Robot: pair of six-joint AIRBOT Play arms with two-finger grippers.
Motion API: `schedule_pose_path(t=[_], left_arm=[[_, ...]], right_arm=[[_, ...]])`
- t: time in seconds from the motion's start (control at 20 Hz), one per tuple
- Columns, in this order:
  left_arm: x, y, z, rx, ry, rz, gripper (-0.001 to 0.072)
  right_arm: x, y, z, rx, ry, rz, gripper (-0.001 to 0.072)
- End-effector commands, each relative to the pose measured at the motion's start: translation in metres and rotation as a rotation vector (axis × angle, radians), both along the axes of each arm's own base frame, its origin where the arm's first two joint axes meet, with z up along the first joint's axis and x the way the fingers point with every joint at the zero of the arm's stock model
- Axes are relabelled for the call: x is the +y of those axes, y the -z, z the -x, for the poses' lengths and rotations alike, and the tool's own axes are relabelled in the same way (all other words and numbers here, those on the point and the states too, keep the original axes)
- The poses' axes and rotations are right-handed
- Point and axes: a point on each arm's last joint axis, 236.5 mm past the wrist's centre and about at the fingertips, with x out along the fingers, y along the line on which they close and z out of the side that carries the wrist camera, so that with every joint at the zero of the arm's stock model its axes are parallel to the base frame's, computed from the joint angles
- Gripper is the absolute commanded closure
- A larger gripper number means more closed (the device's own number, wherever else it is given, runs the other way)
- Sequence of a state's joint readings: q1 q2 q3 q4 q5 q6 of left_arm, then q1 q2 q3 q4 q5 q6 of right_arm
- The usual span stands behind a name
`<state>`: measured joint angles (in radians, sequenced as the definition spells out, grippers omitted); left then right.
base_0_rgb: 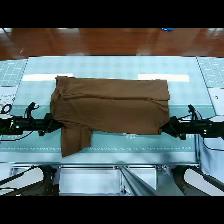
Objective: Fold the shirts.
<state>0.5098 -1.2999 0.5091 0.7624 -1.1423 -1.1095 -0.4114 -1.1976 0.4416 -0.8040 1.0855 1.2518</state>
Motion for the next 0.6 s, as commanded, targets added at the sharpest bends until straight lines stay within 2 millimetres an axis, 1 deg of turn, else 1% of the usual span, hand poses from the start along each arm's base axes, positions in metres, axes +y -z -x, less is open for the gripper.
schedule_pose_path(t=[0.0,0.1,0.2,0.25,0.35,0.45,0.55], left_arm=[[0.009,-0.004,-0.006,-0.034,0.019,-0.036,0.0683],[0.017,-0.021,-0.021,-0.092,0.018,-0.054,0.0683],[0.025,-0.042,-0.041,-0.165,0.006,-0.074,0.0683],[0.026,-0.052,-0.052,-0.199,-0.005,-0.068,0.0683],[0.023,-0.071,-0.075,-0.266,-0.019,-0.052,0.0683],[0.015,-0.085,-0.099,-0.328,0.011,-0.064,0.0683],[0.007,-0.094,-0.128,-0.381,0.055,-0.094,0.0683]], right_arm=[[0.015,-0.018,-0.023,-0.105,-0.106,-0.028,0.0693],[0.006,-0.042,-0.030,-0.151,-0.174,-0.002,0.0693],[-0.011,-0.061,-0.039,-0.188,-0.193,0.087,0.0693],[-0.019,-0.070,-0.046,-0.208,-0.186,0.125,0.0694],[-0.023,-0.087,-0.065,-0.264,-0.173,0.140,0.0693],[-0.025,-0.095,-0.084,-0.306,-0.136,0.128,0.0694],[-0.029,-0.093,-0.104,-0.327,-0.085,0.117,0.0694]])
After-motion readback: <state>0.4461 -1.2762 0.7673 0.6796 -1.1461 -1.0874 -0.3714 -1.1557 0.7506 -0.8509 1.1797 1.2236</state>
